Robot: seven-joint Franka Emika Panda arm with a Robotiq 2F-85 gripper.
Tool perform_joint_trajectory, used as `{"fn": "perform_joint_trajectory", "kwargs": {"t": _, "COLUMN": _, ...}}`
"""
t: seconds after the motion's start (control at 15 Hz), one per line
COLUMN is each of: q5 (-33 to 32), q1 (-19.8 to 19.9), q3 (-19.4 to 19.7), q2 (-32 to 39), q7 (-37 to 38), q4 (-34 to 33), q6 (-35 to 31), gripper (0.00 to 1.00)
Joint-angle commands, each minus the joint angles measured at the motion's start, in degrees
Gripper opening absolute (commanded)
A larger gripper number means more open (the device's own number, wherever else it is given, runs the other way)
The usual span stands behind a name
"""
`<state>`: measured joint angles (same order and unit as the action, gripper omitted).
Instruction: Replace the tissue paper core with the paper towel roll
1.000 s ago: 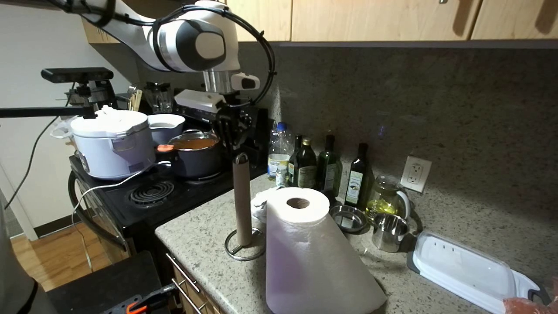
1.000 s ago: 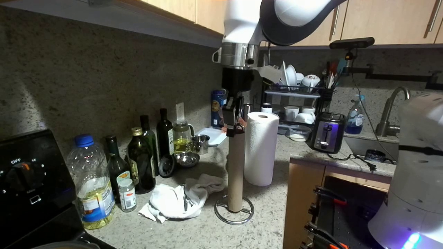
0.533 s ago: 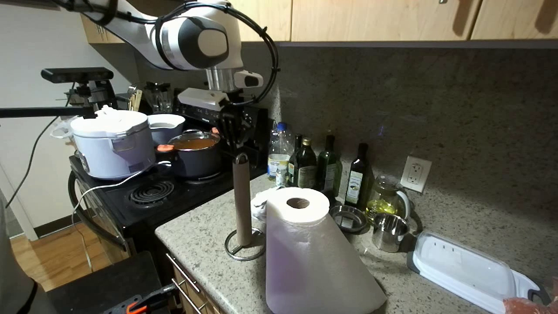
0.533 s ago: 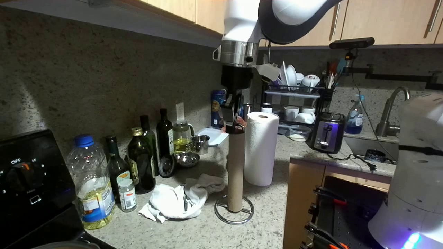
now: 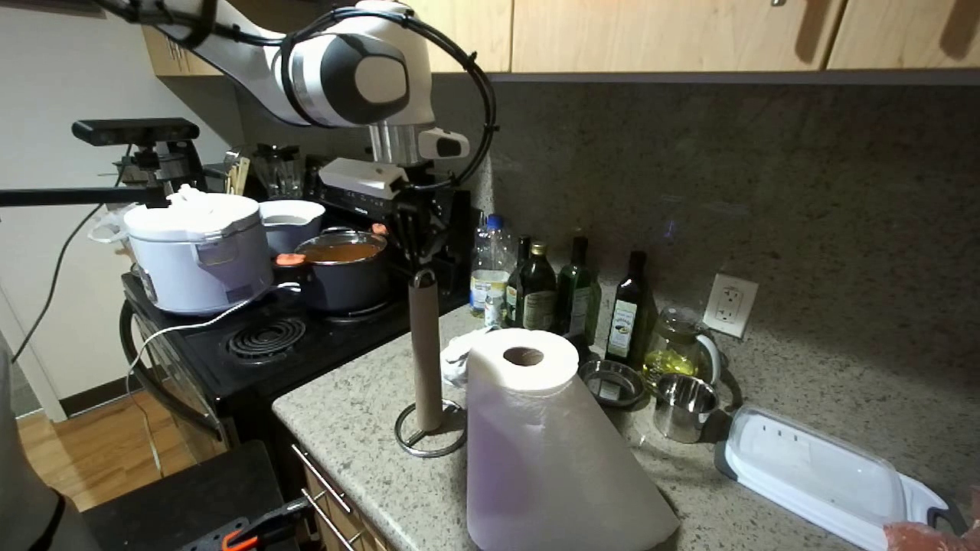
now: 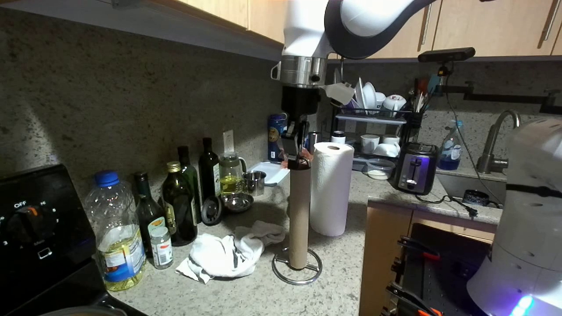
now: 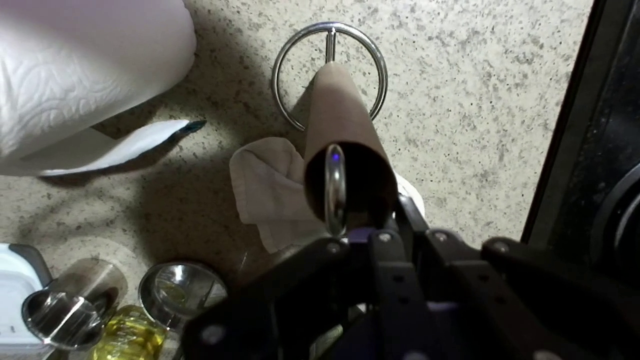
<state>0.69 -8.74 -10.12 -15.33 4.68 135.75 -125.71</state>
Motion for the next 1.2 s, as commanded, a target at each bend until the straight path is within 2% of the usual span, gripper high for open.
{"fn": "perform_joint_trajectory", "kwargs": {"t": 0.0, "q5": -0.49, "q1": 0.18, "q3": 0.16, "q2": 1.07, "q7": 0.23, "q4": -0.79, "q6": 0.18, "gripper": 0.08}}
{"fn": "perform_joint_trajectory", "kwargs": {"t": 0.2, "q5": -0.35, "q1": 0.17, "q3": 0.22, "q2": 1.22, "q7": 0.18, "q4": -0.72, "q6": 0.18, "gripper": 0.08}}
{"fn": "perform_joint_trajectory", "kwargs": {"t": 0.4, "q5": -0.34, "q1": 0.1, "q3": 0.17, "q2": 1.27, "q7": 0.18, "q4": -0.68, "q6": 0.25, "gripper": 0.16}}
{"fn": "perform_joint_trajectory", "kwargs": {"t": 0.53, "q5": -0.28, "q1": 0.06, "q3": 0.16, "q2": 1.4, "q7": 0.12, "q4": -0.68, "q6": 0.27, "gripper": 0.18}}
{"fn": "perform_joint_trajectory", "kwargs": {"t": 1.13, "q5": 0.02, "q1": -0.12, "q3": 0.13, "q2": 1.14, "q7": -0.02, "q4": -0.57, "q6": 0.5, "gripper": 0.13}}
